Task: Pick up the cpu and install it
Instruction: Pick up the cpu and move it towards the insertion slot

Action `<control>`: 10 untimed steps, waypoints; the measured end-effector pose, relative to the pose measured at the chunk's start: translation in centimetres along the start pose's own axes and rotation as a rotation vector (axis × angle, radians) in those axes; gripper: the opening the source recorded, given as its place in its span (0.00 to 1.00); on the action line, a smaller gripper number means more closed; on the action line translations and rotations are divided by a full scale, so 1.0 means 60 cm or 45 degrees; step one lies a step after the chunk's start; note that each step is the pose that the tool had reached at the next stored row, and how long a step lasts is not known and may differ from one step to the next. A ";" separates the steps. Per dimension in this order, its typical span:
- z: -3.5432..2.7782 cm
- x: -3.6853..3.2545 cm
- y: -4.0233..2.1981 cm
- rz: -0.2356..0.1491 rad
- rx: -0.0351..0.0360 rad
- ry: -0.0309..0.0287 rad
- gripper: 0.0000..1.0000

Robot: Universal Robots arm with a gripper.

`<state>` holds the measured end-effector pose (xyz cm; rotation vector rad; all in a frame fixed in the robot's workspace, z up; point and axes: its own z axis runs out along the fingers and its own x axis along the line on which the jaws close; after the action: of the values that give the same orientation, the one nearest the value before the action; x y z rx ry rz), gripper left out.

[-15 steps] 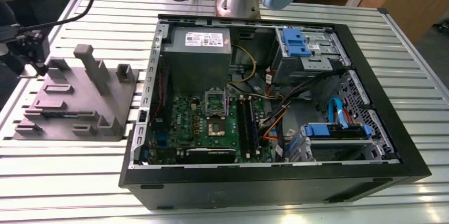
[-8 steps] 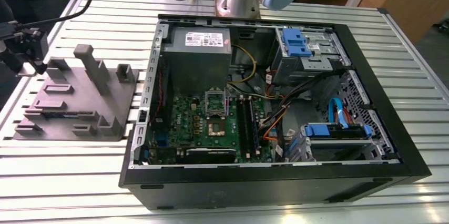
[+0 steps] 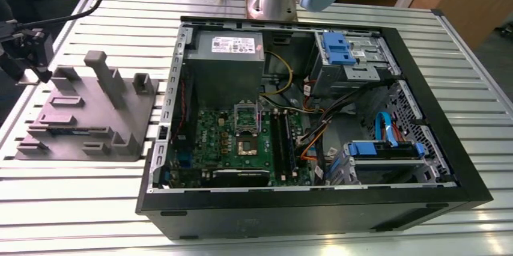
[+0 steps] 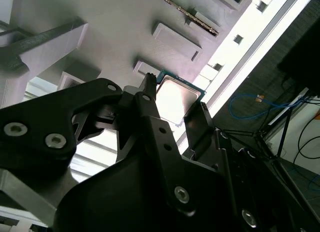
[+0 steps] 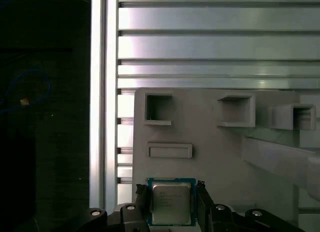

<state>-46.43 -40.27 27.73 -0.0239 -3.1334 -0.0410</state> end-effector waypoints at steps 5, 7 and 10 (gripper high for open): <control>-0.008 0.000 0.000 0.000 0.0001 0.0000 0.47; -0.010 0.000 0.000 0.000 0.0000 -0.0001 0.47; -0.014 0.000 0.000 0.000 0.0001 0.0000 0.47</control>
<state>-46.43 -40.27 28.58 -0.0238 -3.1334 -0.0409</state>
